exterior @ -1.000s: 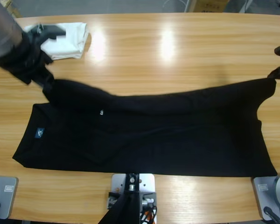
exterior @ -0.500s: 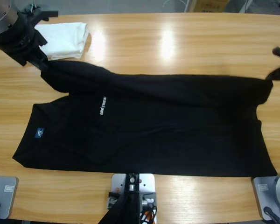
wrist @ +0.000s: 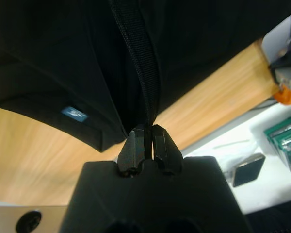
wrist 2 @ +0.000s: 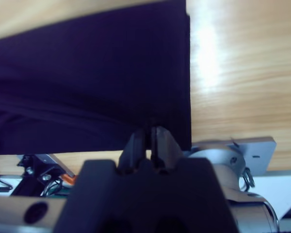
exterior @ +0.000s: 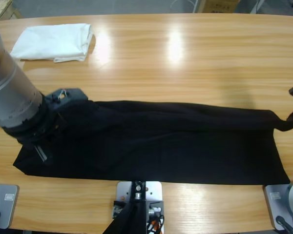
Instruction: Fold clothes
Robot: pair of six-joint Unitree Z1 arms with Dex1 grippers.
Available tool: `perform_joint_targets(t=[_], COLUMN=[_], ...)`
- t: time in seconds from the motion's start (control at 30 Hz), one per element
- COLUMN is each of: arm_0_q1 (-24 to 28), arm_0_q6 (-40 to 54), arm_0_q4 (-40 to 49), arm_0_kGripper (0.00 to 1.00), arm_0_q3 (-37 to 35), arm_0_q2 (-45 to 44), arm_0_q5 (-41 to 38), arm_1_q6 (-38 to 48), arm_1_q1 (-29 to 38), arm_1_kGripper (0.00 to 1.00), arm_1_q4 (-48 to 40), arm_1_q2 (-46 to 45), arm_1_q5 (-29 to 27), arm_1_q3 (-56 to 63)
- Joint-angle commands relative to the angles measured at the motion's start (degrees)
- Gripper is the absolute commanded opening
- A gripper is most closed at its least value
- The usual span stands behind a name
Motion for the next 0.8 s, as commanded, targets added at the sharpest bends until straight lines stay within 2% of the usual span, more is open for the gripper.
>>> perform_joint_targets(t=[0.03, 0.17, 0.2, 0.23, 0.27, 0.3, 0.37, 0.43, 0.57, 0.7, 0.8], arm_0_q1=[-0.7, -0.7, -0.7, -0.8, -0.8, -0.8, -0.8, -0.9, -0.9, -1.0, -1.2], arm_0_q6=[-0.4, 0.0, 0.1, 0.1, 0.1, 0.1, 0.1, 0.1, 0.1, 0.2, 0.2], arm_0_q4=[-2.6, -2.5, -2.5, -2.5, -2.4, -2.4, -2.0, -1.7, -1.7, -2.3, -3.2], arm_0_kGripper=[0.000, 0.000, 0.000, 0.000, 0.000, 0.000, 0.000, 0.000, 0.000, 0.000, 0.000], arm_0_q3=[6.1, 7.3, 7.7, 8.1, 8.5, 8.8, 9.1, 9.4, 10.2, 9.9, 10.0], arm_0_q2=[1.3, 0.4, 0.2, -0.2, -0.8, -1.2, -2.0, -2.5, -2.8, -2.0, -0.2], arm_0_q5=[-4.0, -5.2, -5.7, -6.0, -6.1, -6.1, -6.1, -6.1, -6.1, -6.0, -6.1], arm_1_q6=[0.6, 0.7, 1.3, 3.5, 5.6, 7.7, 8.9, 8.6, 7.4, 4.2, 4.0], arm_1_q1=[-0.8, -0.8, -0.8, -0.8, -0.8, -0.8, -0.8, -0.8, -0.8, -0.3, 0.0], arm_1_kGripper=[0.000, 0.000, 0.140, 0.748, 0.982, 1.000, 1.000, 1.000, 1.000, 1.000, 1.000], arm_1_q4=[2.8, 2.6, 2.6, 3.2, 4.2, 5.2, 6.0, 5.8, 4.4, -0.2, -1.0], arm_1_q2=[6.1, 9.2, 9.5, 9.7, 9.6, 9.0, 6.3, 2.5, 0.5, -2.5, -3.0], arm_1_q5=[-1.7, -3.5, -4.4, -7.2, -10.0, -12.6, -14.1, -12.2, -8.9, -1.8, -1.4], arm_1_q3=[-0.6, -0.6, -0.7, -1.1, -1.4, -1.9, -2.3, -2.3, -2.2, -1.3, 0.3])
